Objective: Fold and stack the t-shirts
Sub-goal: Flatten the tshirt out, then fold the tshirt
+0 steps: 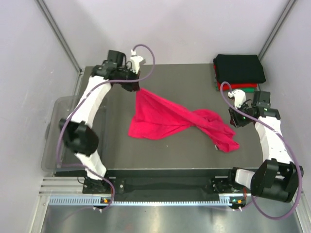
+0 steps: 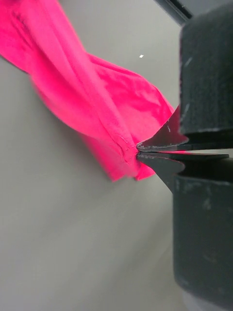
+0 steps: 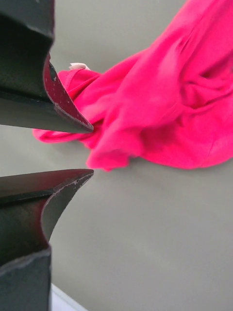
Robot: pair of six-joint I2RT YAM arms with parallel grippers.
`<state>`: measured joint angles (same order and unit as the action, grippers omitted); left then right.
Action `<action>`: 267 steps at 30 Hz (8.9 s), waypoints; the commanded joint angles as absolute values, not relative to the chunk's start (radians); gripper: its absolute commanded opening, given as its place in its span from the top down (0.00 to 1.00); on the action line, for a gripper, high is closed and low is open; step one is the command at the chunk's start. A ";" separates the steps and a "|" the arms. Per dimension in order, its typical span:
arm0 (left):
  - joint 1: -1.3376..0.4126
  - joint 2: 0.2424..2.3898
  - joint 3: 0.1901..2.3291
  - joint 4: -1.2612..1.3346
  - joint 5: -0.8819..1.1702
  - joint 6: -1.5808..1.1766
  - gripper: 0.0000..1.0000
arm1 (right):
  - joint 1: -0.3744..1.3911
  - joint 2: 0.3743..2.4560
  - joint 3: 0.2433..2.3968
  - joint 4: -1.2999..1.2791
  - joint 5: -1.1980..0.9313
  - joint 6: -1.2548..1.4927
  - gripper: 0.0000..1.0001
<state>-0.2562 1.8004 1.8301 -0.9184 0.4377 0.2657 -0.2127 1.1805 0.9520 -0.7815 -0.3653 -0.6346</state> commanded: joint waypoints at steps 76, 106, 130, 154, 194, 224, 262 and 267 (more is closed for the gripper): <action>-0.252 1.154 1.373 -1.006 0.440 0.456 1.00 | 0.054 1.140 1.045 -1.480 -0.540 -1.200 0.78; -0.253 1.232 1.183 -0.985 0.574 0.417 1.00 | 0.037 1.541 0.900 -0.967 -0.497 -1.032 0.55; -0.249 1.233 1.186 -0.977 0.555 0.416 1.00 | 0.037 1.389 1.061 -1.098 -0.459 -1.020 0.94; -0.247 1.266 1.818 -0.739 0.322 0.371 1.00 | -0.112 0.976 1.548 -0.519 -0.041 -0.459 1.00; -0.233 1.193 1.744 -0.631 0.080 0.650 1.00 | -0.100 0.962 1.622 -0.325 -0.044 -0.695 1.00; -0.230 2.402 2.025 0.199 -0.173 0.748 1.00 | 0.048 2.137 1.799 0.018 0.156 -0.801 1.00; -0.236 2.250 1.887 0.091 -0.181 0.621 1.00 | 0.124 1.787 1.468 -0.107 0.055 -0.604 1.00; -0.221 2.191 1.833 0.086 -0.166 0.586 1.00 | 0.137 1.708 1.398 -0.149 0.046 -0.591 1.00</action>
